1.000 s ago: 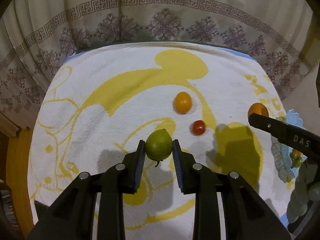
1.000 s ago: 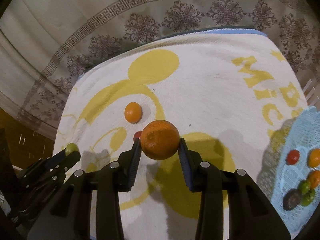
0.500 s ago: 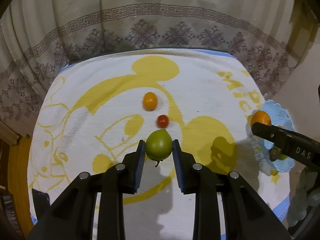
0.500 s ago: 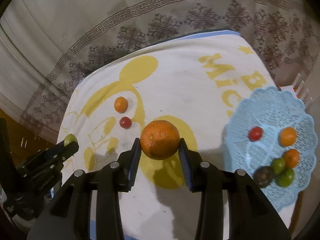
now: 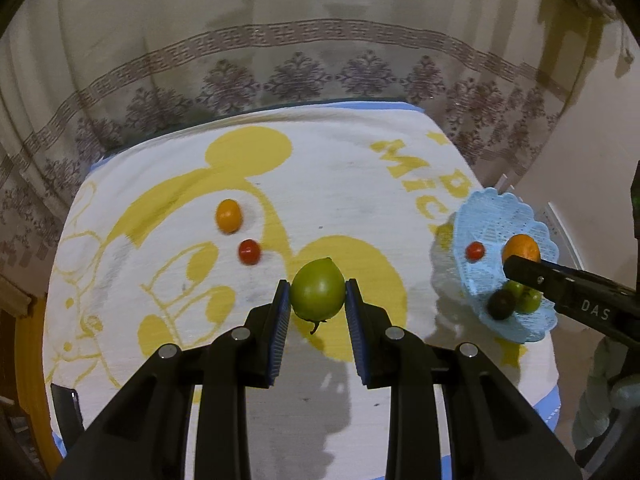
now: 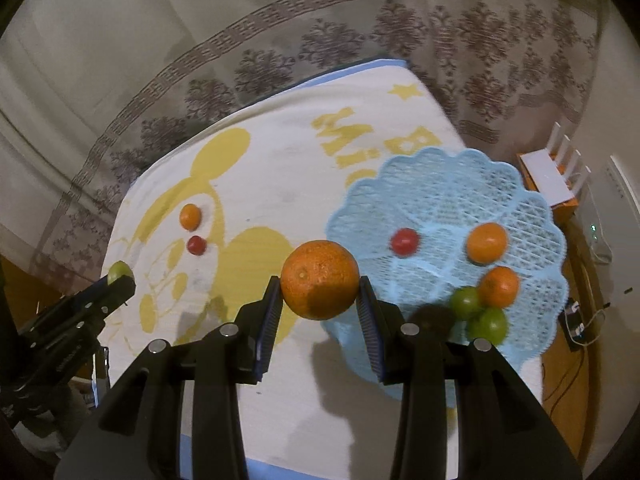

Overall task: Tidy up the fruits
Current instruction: 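Carry the green tomato and orange over the blue basket with both tools, then lower both held fruits into the basket and open both tools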

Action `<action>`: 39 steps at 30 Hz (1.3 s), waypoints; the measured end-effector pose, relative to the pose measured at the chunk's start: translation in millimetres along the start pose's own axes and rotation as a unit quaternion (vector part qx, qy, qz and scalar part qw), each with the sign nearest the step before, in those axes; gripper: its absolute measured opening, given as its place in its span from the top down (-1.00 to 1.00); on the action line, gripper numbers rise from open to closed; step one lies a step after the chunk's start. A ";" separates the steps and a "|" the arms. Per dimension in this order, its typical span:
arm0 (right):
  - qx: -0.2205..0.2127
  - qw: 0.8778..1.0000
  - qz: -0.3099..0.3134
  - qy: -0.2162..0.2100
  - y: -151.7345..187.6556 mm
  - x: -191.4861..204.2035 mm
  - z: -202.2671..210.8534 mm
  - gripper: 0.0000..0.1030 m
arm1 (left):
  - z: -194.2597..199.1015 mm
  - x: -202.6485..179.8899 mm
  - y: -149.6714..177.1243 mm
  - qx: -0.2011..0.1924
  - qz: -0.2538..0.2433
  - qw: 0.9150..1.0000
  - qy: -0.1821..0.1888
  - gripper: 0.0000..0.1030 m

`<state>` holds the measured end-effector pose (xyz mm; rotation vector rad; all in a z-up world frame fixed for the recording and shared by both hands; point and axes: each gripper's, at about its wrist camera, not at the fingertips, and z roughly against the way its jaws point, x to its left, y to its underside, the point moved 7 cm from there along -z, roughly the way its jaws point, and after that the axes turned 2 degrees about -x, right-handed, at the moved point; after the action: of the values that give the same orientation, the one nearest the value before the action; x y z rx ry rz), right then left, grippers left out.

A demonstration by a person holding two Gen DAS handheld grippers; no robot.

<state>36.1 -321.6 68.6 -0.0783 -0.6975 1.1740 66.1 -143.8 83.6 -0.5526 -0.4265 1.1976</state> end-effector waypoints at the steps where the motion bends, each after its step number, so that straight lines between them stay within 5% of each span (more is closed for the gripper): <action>1: 0.000 1.000 -0.002 0.001 0.7 -4.4 1.3 0.24 | 0.3 -3.8 0.0 0.000 -0.002 1.000 0.001 0.46; 18: -0.003 0.999 -0.040 0.031 3.5 -75.6 14.3 0.24 | -7.3 -63.7 -5.5 0.001 -0.034 0.999 0.016 0.46; 39: 0.036 0.995 -0.082 0.046 18.6 -116.3 1.8 0.22 | -29.9 -116.1 -7.5 0.017 -0.066 0.996 0.052 0.46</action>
<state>-3.8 -414.9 8.9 -0.0142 -0.5687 1.0297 52.8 -261.2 61.9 -0.5462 -0.3483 1.0439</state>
